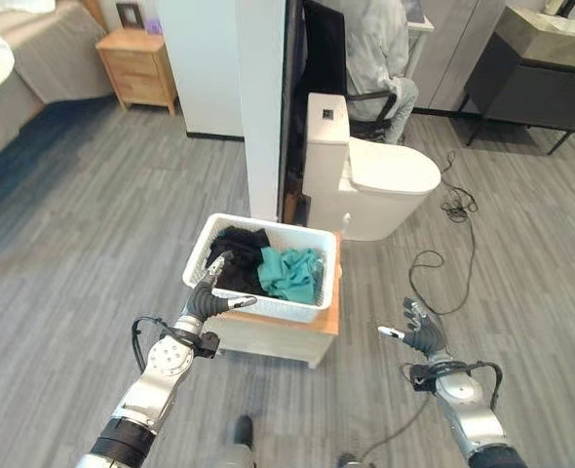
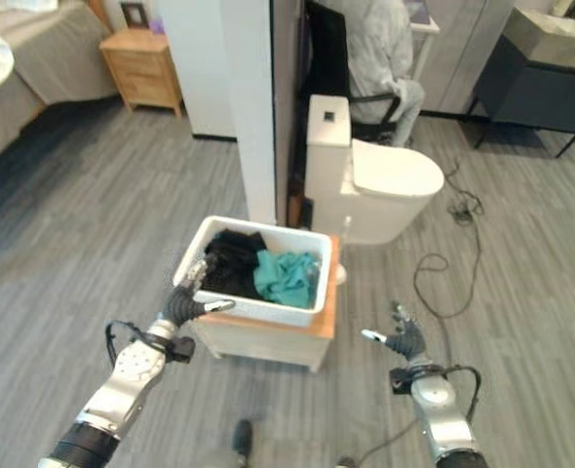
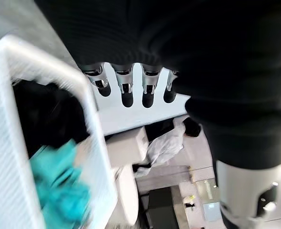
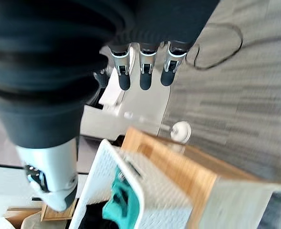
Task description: Grab the laundry basket,head to the washer,open it,put in the laundry and shut it.
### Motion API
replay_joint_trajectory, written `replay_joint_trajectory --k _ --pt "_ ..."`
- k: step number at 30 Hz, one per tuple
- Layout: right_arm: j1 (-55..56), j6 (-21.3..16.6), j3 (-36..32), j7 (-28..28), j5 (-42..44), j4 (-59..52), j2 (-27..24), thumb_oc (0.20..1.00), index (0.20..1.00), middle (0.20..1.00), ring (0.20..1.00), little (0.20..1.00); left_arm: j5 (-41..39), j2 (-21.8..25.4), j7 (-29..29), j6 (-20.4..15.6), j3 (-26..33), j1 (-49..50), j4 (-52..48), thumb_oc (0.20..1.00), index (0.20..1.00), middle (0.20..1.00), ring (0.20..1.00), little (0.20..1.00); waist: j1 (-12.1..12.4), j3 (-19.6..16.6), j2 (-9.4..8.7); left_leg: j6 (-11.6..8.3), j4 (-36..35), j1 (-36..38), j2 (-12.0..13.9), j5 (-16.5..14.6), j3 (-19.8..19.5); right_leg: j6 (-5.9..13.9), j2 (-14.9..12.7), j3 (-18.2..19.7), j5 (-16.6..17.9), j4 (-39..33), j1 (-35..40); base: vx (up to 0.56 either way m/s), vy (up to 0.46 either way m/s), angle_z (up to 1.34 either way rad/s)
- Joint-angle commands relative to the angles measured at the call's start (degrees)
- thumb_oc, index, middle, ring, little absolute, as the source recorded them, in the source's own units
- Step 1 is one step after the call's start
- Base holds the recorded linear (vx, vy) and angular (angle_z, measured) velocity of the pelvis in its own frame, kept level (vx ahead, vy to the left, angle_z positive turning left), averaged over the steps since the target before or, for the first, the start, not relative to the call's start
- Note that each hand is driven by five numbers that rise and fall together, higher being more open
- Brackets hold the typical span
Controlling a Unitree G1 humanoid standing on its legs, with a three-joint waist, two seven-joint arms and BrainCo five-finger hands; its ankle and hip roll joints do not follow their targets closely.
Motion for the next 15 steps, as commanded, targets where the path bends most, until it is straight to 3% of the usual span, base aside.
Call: replay_joint_trajectory --k 1,4,6,7,10,15 --pt "-3.5 -2.1 -1.2 0.2 -0.7 -1.7 -1.6 1.000 1.000 1.000 1.000 1.000 2.5 1.4 0.3 -2.2 3.8 0.3 -3.1 1.000 1.000 1.000 1.000 1.000 2.0 -2.0 -0.03 0.52 5.1 -1.3 1.3 -7.4 -0.4 2.49 -0.9 0.1 4.2 5.6 -4.7 0.14 0.166 -0.40" --pt "-3.5 -1.5 -1.3 0.7 -0.8 -2.6 -1.8 1.000 1.000 1.000 1.000 1.000 3.5 2.0 0.4 -1.6 7.1 1.7 -4.5 1.000 1.000 1.000 1.000 1.000 1.6 -2.2 0.36 0.49 3.0 0.4 0.7 -7.6 0.4 2.25 0.5 -1.4 4.4 -2.5 -5.4 0.13 0.074 -0.48" --pt "-4.8 -1.0 -1.0 0.8 -1.5 -2.8 -2.3 1.000 1.000 1.000 1.000 1.000 4.8 2.4 1.0 -1.1 8.7 1.4 -4.1 1.000 1.000 1.000 1.000 1.000 1.1 -1.2 0.82 0.35 2.5 1.1 0.6 -7.9 0.8 3.47 0.4 -1.5 8.6 -6.8 -9.0 0.10 0.021 -0.19" --pt "-4.8 -0.8 -0.8 1.1 -1.7 -3.4 -2.5 1.000 1.000 1.000 1.000 1.000 5.7 2.7 1.2 -1.0 9.0 0.6 -3.8 1.000 1.000 1.000 1.000 1.000 1.0 -1.1 0.51 0.16 2.2 1.1 0.4 -8.0 0.9 3.66 0.9 -1.1 7.8 -9.5 -8.7 0.12 0.003 -0.08" --pt "-5.1 -0.6 -0.9 1.9 -2.7 -4.5 -3.1 1.000 1.000 1.000 1.000 1.000 9.9 3.9 1.8 -0.5 9.5 -2.4 -2.3 1.000 1.000 1.000 1.000 1.000 0.7 -0.6 -0.50 -0.17 0.5 1.6 -0.4 -8.1 0.6 3.74 1.4 0.7 8.7 -12.2 -7.4 0.10 -0.001 0.20" --pt "-10.2 -0.5 0.0 1.0 -2.5 -6.0 -4.7 1.000 1.000 1.000 1.000 1.000 12.7 4.6 5.3 1.6 7.2 -12.6 2.5 1.000 1.000 1.000 1.000 1.000 0.5 1.6 -2.09 -1.58 0.0 -5.7 0.5 -5.9 -1.2 3.46 2.0 -1.7 10.2 -14.8 -11.2 -0.13 -0.081 0.22"
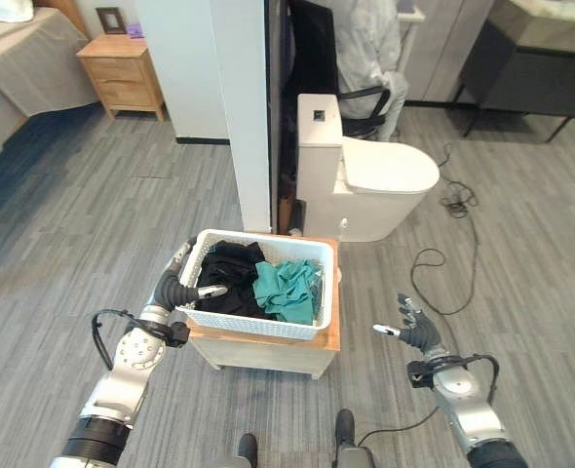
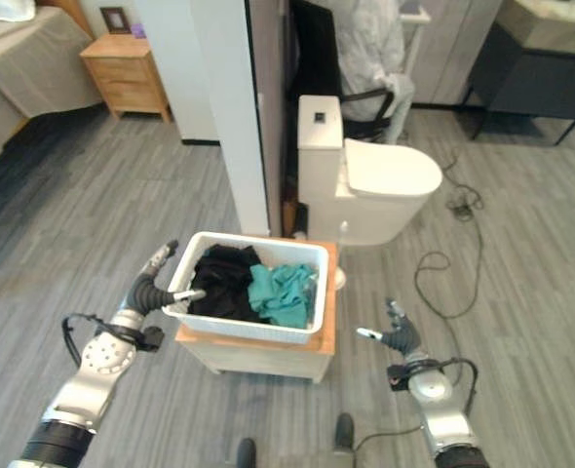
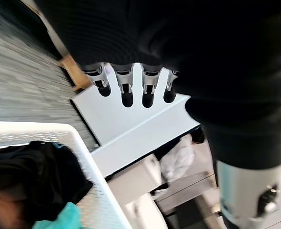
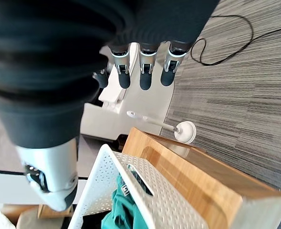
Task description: Grab the laundry basket,head to the washer,open it,put in the laundry and shut it.
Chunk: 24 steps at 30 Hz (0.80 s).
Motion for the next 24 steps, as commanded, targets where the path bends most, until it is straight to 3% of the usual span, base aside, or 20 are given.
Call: replay_joint_trajectory --k 1,7,12,16,24 --pt "-7.1 -1.8 -1.0 -0.8 0.1 -5.2 -2.7 1.000 1.000 1.000 1.000 1.000 3.1 1.4 4.5 -0.4 -1.0 -12.6 2.5 1.000 1.000 1.000 1.000 1.000 -0.2 3.1 -1.06 1.11 3.9 -7.2 0.1 -3.2 -3.0 2.63 -1.3 -2.7 -1.3 0.8 -1.1 -0.19 -0.119 0.28" --pt "-13.0 -1.3 0.8 -3.4 1.6 -3.8 -2.3 1.000 1.000 1.000 1.000 1.000 3.3 -0.4 7.7 2.0 -2.7 -20.0 7.7 1.000 1.000 1.000 1.000 1.000 -0.4 5.4 -1.95 -0.12 6.0 -14.3 1.4 -1.8 -4.6 1.84 -1.0 -4.1 -1.3 0.7 -5.6 -0.07 -0.074 0.12" --pt "-19.5 0.6 3.5 -6.7 3.7 -2.2 -1.2 1.000 1.000 1.000 1.000 1.000 -2.5 -1.9 8.8 4.4 -4.9 -24.6 13.0 1.000 1.000 1.000 1.000 1.000 -0.1 8.5 -1.39 -1.23 7.8 -17.9 2.1 -1.0 -5.5 1.05 -0.6 -3.9 -1.8 2.1 -8.3 -0.04 -0.067 0.25" --pt "-24.5 1.6 5.3 -7.8 2.4 -2.7 -2.2 1.000 1.000 1.000 1.000 1.000 2.4 1.4 13.9 6.3 -4.6 -32.1 17.1 1.000 1.000 1.000 1.000 1.000 -0.1 9.8 -0.90 -1.87 7.3 -19.1 2.5 -0.2 -5.3 1.10 -0.5 -4.1 -1.9 2.6 -9.8 -0.02 -0.048 0.01" --pt "-25.6 1.3 6.5 -7.4 0.8 -5.8 -1.9 1.000 1.000 1.000 1.000 1.000 2.8 6.9 19.6 6.8 1.3 -33.2 17.7 1.000 1.000 1.000 1.000 1.000 -0.3 12.0 0.84 -2.28 6.5 -19.5 2.7 0.2 -4.4 1.03 -0.8 -3.7 -2.3 3.8 -12.0 0.00 -0.007 -0.01"
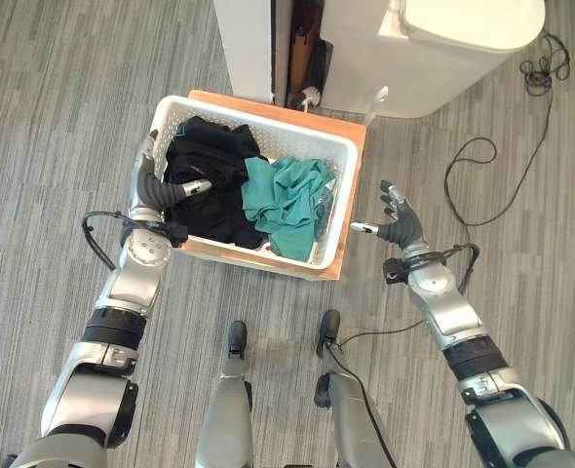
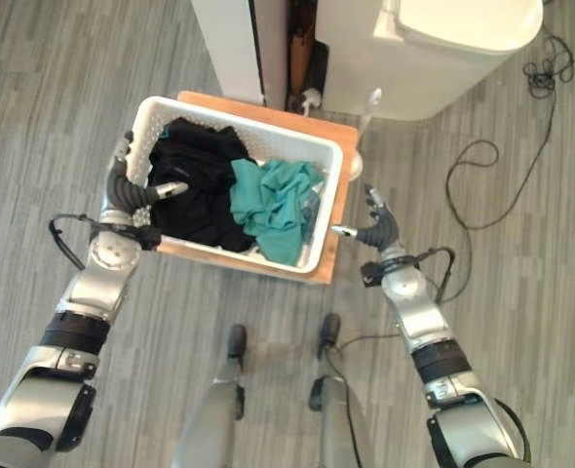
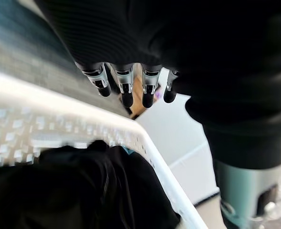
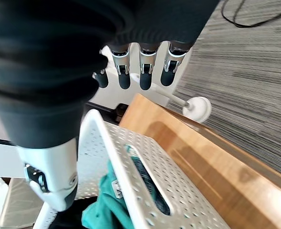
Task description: Grab the laundry basket,head to the washer,open it,put in the laundry and shut it.
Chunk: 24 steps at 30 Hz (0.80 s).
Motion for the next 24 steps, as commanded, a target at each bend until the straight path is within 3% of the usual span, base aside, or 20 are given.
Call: replay_joint_trajectory --k 1,12,24 --pt "0.3 -1.6 0.2 -0.6 -1.5 -6.0 -1.6 1.000 1.000 1.000 1.000 1.000 0.8 4.6 5.1 -1.0 2.1 -3.6 3.0 1.000 1.000 1.000 1.000 1.000 0.2 -2.2 0.80 1.25 2.2 -3.0 -0.8 -1.7 0.8 5.00 -4.4 1.2 -4.8 3.7 -0.5 0.01 0.013 -0.09" --pt "0.3 -4.1 2.5 -1.2 -0.1 -11.4 -2.3 1.000 1.000 1.000 1.000 1.000 -2.4 11.3 10.3 0.5 0.2 -12.5 17.6 1.000 1.000 1.000 1.000 1.000 -2.2 -0.4 1.79 1.41 2.5 -4.1 -0.9 -1.5 1.8 5.09 -4.4 2.5 -5.1 5.3 -2.8 0.01 0.009 -0.05" --pt "0.1 -5.3 3.2 -2.5 1.2 -15.5 -3.7 1.000 1.000 1.000 1.000 1.000 -10.7 10.6 7.8 -0.3 -6.2 -22.6 30.7 1.000 1.000 1.000 1.000 1.000 -3.7 2.1 1.83 1.22 4.1 -7.5 -1.0 -1.1 1.4 5.17 -4.5 2.7 -5.5 7.1 -6.0 0.00 -0.001 0.00"
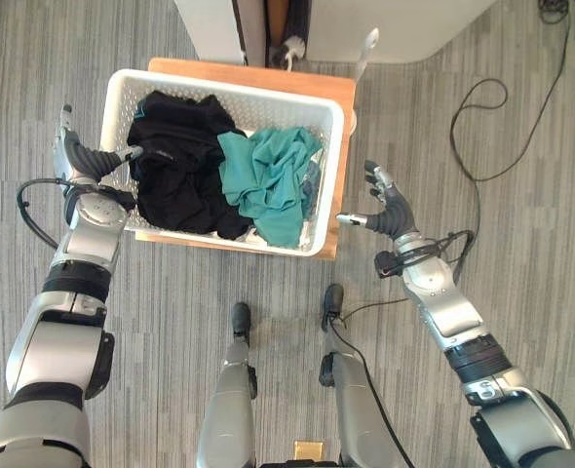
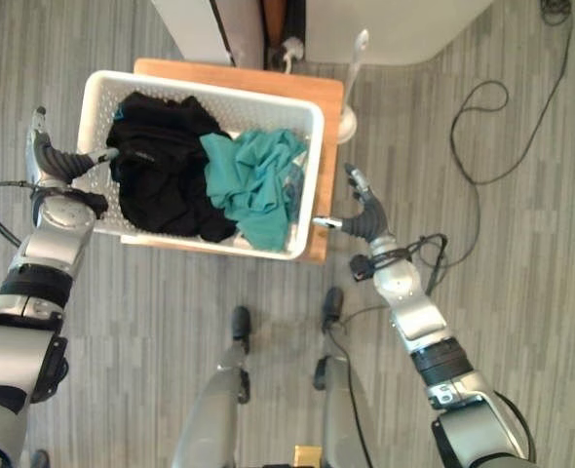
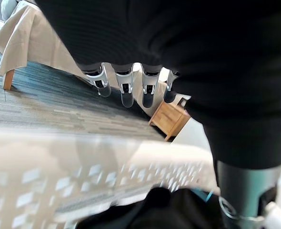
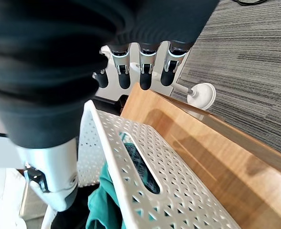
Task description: Grab the laundry basket,head to the washer,open it,put in the laundry and shut it.
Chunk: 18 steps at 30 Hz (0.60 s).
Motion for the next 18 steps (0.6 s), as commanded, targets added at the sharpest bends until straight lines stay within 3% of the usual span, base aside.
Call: replay_joint_trajectory --k 1,6,18 --pt "0.7 -4.5 -0.5 -1.0 3.3 -4.5 -0.7 1.000 1.000 1.000 1.000 1.000 -3.8 3.8 0.1 -2.0 -2.0 -5.0 5.6 1.000 1.000 1.000 1.000 1.000 -0.7 -3.0 0.09 1.42 3.8 -4.5 -0.9 -1.2 0.4 5.57 -4.2 1.5 -6.3 7.2 -2.6 0.00 0.000 0.00" --pt "1.2 -5.2 0.2 -0.8 4.9 -5.5 -1.6 1.000 1.000 1.000 1.000 1.000 -6.8 3.9 -0.7 -2.2 -3.3 -8.5 11.4 1.000 1.000 1.000 1.000 1.000 -1.1 -2.2 -0.19 1.20 5.0 -6.5 -0.6 -1.7 0.3 5.67 -4.0 1.6 -6.6 7.9 -4.1 0.00 -0.005 0.01" --pt "1.5 -5.3 -0.3 -2.2 8.1 -8.5 -1.5 1.000 1.000 1.000 1.000 1.000 -8.0 4.2 -0.6 -2.5 -4.7 -9.1 9.5 1.000 1.000 1.000 1.000 1.000 -1.0 -2.1 -0.80 1.34 5.9 -8.2 -0.4 -2.2 0.0 5.67 -3.8 1.4 -6.7 8.2 -5.6 0.00 -0.002 0.01"
